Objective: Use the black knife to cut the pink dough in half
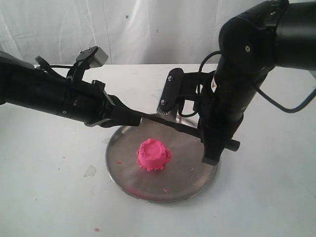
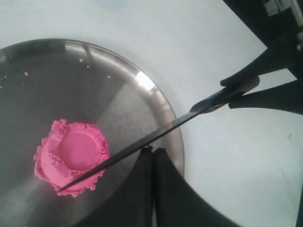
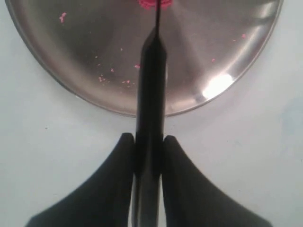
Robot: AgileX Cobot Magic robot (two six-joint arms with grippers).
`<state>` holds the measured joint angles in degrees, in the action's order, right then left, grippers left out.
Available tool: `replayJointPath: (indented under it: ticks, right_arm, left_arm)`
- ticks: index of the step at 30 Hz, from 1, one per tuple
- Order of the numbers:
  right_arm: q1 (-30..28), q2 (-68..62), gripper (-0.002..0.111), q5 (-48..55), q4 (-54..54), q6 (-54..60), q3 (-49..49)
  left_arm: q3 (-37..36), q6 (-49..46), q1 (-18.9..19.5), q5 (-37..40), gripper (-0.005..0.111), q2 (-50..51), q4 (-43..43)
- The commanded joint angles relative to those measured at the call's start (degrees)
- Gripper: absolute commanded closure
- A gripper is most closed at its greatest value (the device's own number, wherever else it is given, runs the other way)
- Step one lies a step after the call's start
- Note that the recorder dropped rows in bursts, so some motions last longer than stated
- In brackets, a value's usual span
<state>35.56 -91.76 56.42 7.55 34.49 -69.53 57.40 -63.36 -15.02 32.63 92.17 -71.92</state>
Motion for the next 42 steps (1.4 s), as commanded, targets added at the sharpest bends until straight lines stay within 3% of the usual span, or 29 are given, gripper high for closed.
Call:
replayJointPath:
  ticks: [1,5,11,23,42]
  right_arm:
    - [0.0,0.4,0.108,1.0,-2.1,-0.7,-1.9]
    - [0.0,0.4,0.108,1.4,-2.8,-0.7,-1.9]
    - [-0.2,0.4,0.108,1.4,-0.7,-1.1,-1.9]
    - [-0.2,0.4,0.108,2.3,-0.9,-1.2,-1.9]
    - [-0.2,0.4,0.108,0.6,-3.3,1.7,-1.9]
  left_arm:
    - [-0.2,-1.5,0.0,-1.4,0.106,0.6,-1.3]
    - [0.0,-2.0,0.0,-1.0,0.106,0.5,-1.8]
    - [0.0,-4.7,0.0,5.6,0.106,-2.9,-2.4]
    - [0.0,-4.7,0.0,-1.2,0.106,-6.4,-2.3]
    - [0.0,-7.3,0.0,-5.0,0.106,2.0,-1.8]
